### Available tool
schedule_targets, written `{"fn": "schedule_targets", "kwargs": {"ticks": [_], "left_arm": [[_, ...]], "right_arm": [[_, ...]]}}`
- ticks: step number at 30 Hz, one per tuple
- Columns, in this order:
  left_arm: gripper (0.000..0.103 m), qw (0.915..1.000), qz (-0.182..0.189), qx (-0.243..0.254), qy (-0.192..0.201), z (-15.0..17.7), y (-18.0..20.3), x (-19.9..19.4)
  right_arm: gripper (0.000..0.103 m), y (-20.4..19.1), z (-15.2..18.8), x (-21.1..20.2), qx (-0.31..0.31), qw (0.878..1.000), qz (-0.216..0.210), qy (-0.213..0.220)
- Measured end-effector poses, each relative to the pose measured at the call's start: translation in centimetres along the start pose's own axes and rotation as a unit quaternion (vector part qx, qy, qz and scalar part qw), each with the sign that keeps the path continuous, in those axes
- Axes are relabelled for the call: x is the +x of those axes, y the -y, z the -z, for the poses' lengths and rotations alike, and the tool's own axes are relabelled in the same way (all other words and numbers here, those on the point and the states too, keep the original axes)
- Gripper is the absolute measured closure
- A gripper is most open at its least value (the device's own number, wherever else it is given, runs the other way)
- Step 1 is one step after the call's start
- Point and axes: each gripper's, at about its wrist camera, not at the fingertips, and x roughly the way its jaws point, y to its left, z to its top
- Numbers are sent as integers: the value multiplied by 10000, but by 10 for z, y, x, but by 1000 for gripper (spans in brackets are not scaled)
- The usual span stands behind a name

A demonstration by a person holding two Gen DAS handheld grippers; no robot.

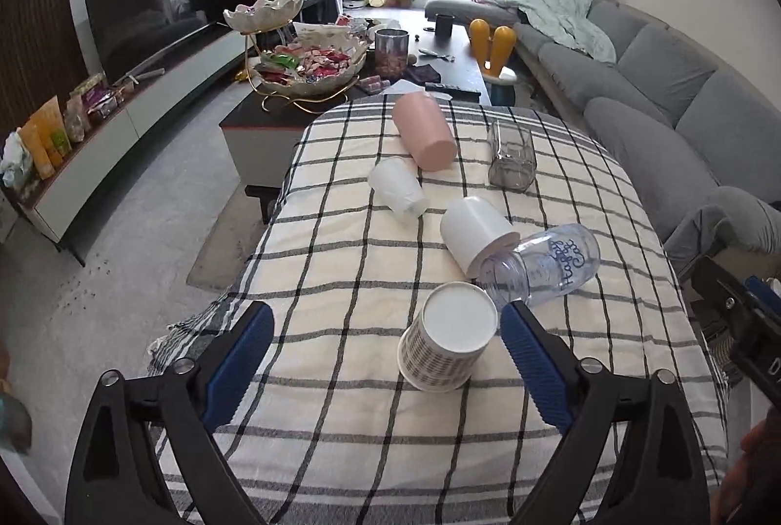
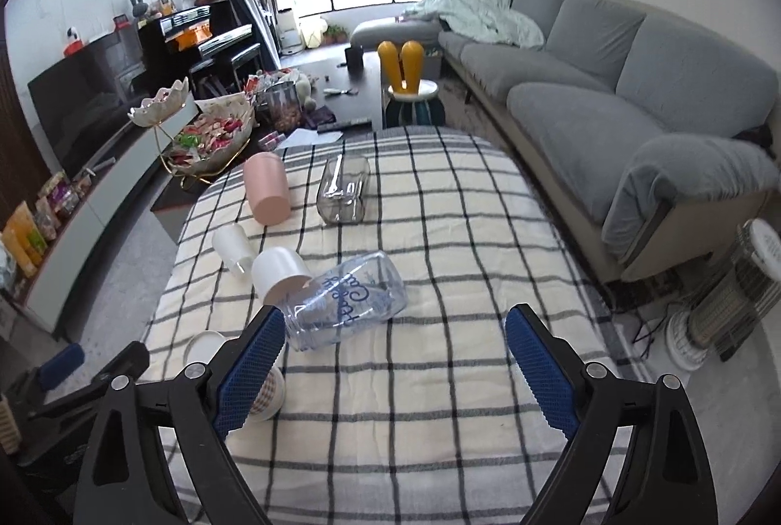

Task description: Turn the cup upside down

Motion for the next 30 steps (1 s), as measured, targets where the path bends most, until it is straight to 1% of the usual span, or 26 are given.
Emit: {"fn": "schedule_targets", "kwargs": {"ticks": [4,10,19,30], "left_arm": [[5,10000,-56,1,-10,1,0,-5],[5,9996,-262,-17,46,1,-1,-9],[5,9994,-283,49,178,-1,1,-15],[5,9995,-267,46,170,-2,1,-17]], "right_arm": [[11,-5,2,-6,-136,9997,142,144],[11,0,2,-7,-20,9997,182,160],[11,0,3,-7,-17,9997,173,161],[11,0,3,-8,-16,9997,170,156]]}}
